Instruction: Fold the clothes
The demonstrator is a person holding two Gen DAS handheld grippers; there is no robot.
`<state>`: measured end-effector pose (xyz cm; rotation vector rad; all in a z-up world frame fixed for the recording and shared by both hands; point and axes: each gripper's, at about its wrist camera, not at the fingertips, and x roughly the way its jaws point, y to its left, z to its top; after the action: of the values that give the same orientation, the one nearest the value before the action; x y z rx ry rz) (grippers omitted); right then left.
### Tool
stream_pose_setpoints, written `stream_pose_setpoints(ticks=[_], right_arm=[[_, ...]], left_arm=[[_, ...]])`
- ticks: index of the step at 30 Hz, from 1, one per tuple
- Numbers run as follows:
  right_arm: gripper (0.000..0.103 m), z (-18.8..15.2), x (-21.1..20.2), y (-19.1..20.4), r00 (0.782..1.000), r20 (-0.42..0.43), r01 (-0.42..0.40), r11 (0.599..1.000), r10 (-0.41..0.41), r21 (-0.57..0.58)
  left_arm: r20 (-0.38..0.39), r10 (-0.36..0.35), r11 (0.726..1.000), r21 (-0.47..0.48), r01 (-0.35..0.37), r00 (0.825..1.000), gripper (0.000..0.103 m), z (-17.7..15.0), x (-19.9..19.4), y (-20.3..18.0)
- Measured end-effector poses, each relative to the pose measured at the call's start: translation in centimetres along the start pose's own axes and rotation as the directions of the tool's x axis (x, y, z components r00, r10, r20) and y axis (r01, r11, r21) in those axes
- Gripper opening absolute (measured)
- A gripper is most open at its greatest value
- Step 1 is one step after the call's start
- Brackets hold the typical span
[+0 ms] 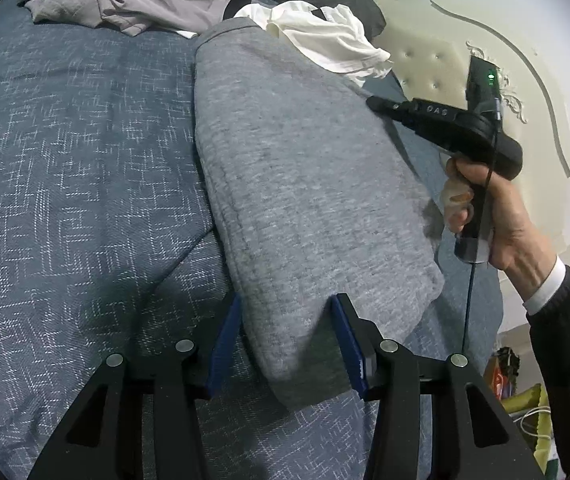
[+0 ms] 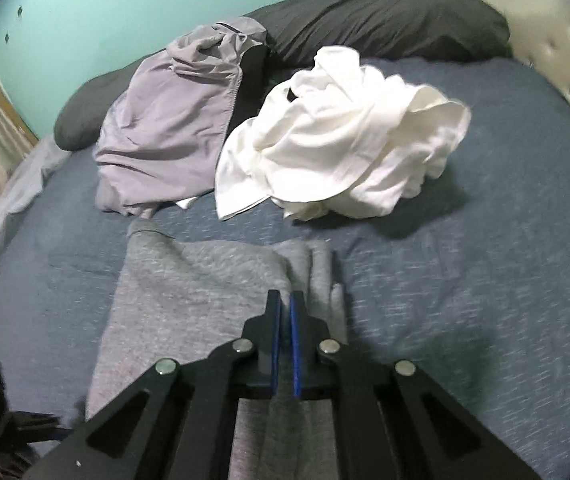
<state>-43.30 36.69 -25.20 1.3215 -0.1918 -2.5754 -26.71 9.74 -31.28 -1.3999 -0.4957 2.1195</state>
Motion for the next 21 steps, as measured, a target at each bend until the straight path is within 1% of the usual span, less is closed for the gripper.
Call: stream_pose_setpoints(ticks=[3,5,8,10,11,12,13,15,17,21], right_arm=[[0.004,-0.9,2.7,0.2,0.989,-0.143,-0.034,0.999,0.033,-0.007],[0.006,-1.2,3.4,0.2,0.985,-0.168,-0.048,0.999,0.047,0.0],[0.006,-0.5,3.0,-0.9,0.989,-0.128,-0.071,0.994,0.08,0.078],[0.008,0.5,2.3,-1.4,0.992,-0.089,-0.084,0.991,0.093,0.102],[0.015,1.0,2.1,-1.5,0.993,-0.075,-0.087,0.99,0.096,0.107],[0.027,1.4,2.1,-1.5,0.992,-0.068,-0.096,0.989,0.104,0.112],[0.032,1.9,2.1,-1.5,0.992,-0.062,-0.105,0.988,0.113,0.116],[0.033,2.7,2.3,-1.2,0.99,-0.065,-0.121,0.986,0.129,0.116],[0.033,3.3,2.9,-0.6,0.989,-0.08,-0.116,0.988,0.124,0.102],[0.033,3.9,4.9,0.1,0.983,-0.142,-0.102,0.991,0.114,0.087]], left_arm=[[-0.002,-0.007,1.0,-0.005,0.007,1.0,0.051,0.0,0.0,0.2],[-0.002,-0.011,1.0,-0.006,0.011,1.0,0.051,0.0,-0.1,0.3],[-0.001,-0.014,1.0,-0.003,0.014,1.0,0.051,-0.1,-0.2,0.3],[-0.002,-0.016,1.0,0.0,0.016,1.0,0.051,-0.2,-0.3,0.4],[-0.003,-0.017,1.0,0.001,0.017,1.0,0.051,-0.2,-0.3,0.4],[-0.004,-0.017,1.0,0.003,0.017,1.0,0.051,-0.3,-0.3,0.4],[-0.005,-0.019,1.0,0.001,0.019,1.0,0.051,-0.3,-0.3,0.5],[-0.005,-0.02,1.0,-0.002,0.02,1.0,0.051,-0.3,-0.3,0.5],[-0.003,-0.019,1.0,0.001,0.019,1.0,0.051,-0.5,-0.3,0.6],[-0.003,-0.024,1.0,0.001,0.024,1.0,0.051,-0.2,-0.1,0.5]])
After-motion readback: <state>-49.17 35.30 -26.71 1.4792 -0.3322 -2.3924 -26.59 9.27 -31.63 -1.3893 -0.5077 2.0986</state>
